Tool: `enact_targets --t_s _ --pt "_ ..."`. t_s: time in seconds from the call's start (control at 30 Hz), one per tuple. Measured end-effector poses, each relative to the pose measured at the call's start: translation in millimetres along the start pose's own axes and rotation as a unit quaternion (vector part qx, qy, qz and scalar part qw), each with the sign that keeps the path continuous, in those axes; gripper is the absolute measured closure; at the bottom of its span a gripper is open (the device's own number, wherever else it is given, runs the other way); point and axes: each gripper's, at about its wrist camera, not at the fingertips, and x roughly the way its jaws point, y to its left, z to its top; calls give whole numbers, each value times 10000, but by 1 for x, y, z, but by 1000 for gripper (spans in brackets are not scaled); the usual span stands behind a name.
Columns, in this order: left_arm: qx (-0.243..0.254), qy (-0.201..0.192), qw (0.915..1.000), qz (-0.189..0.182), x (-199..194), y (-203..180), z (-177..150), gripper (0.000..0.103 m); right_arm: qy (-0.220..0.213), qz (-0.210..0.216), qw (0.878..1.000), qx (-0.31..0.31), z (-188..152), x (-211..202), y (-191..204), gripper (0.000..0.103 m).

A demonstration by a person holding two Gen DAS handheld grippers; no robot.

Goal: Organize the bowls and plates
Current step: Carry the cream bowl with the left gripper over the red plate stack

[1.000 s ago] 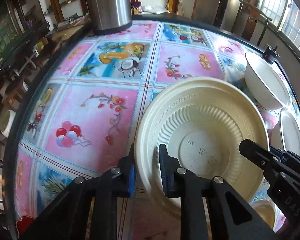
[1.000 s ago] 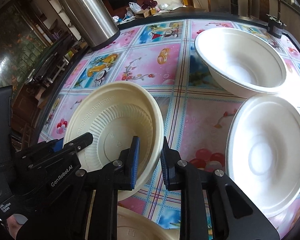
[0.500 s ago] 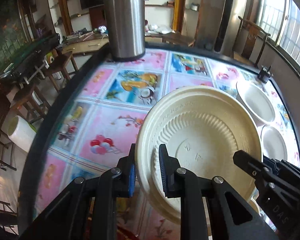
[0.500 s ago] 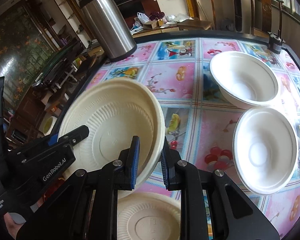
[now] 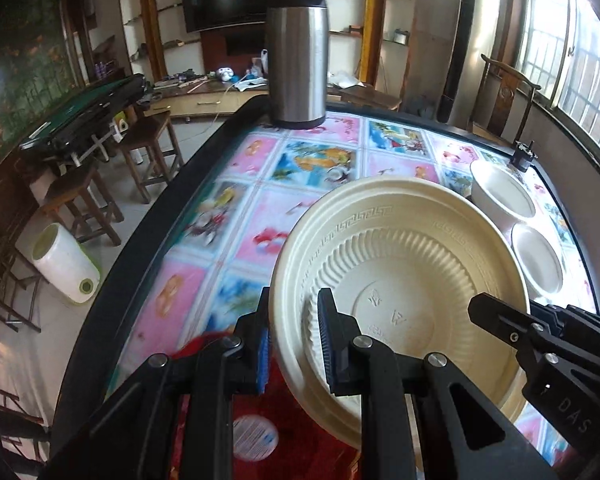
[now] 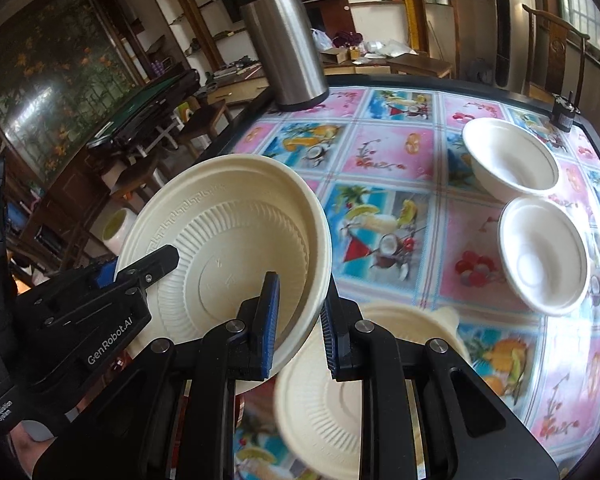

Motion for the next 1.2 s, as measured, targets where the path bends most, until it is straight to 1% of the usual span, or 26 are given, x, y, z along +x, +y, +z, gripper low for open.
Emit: enact_targets --t_s 0.17,0.27,0.4,0.53,0.77,0.9,1.07,1.2 --pt "-218 15 9998 36 -14 26 -27 83 88 175 9998 -102 -28 -5 27 83" --pt "-253 -38 9995 186 -20 37 -41 83 220 238 9993 -180 -46 1 43 83" --pt "-350 17 9991 246 -17 50 -57 83 430 265 9984 -259 -67 14 58 83" --pt "-410 111 9987 293 -9 60 -71 84 534 296 9977 -296 -79 21 69 83" --pt "-470 316 9978 358 11 68 -86 84 744 240 9964 -313 -90 41 74 83" --pt "-432 319 9975 449 14 69 -92 84 828 89 9957 -400 -93 51 78 83" --pt "-389 306 9974 518 17 70 -97 84 867 50 9953 -425 -93 54 77 83" --pt "-384 269 9971 597 18 71 -100 83 854 -62 9947 -562 -94 55 83 82"
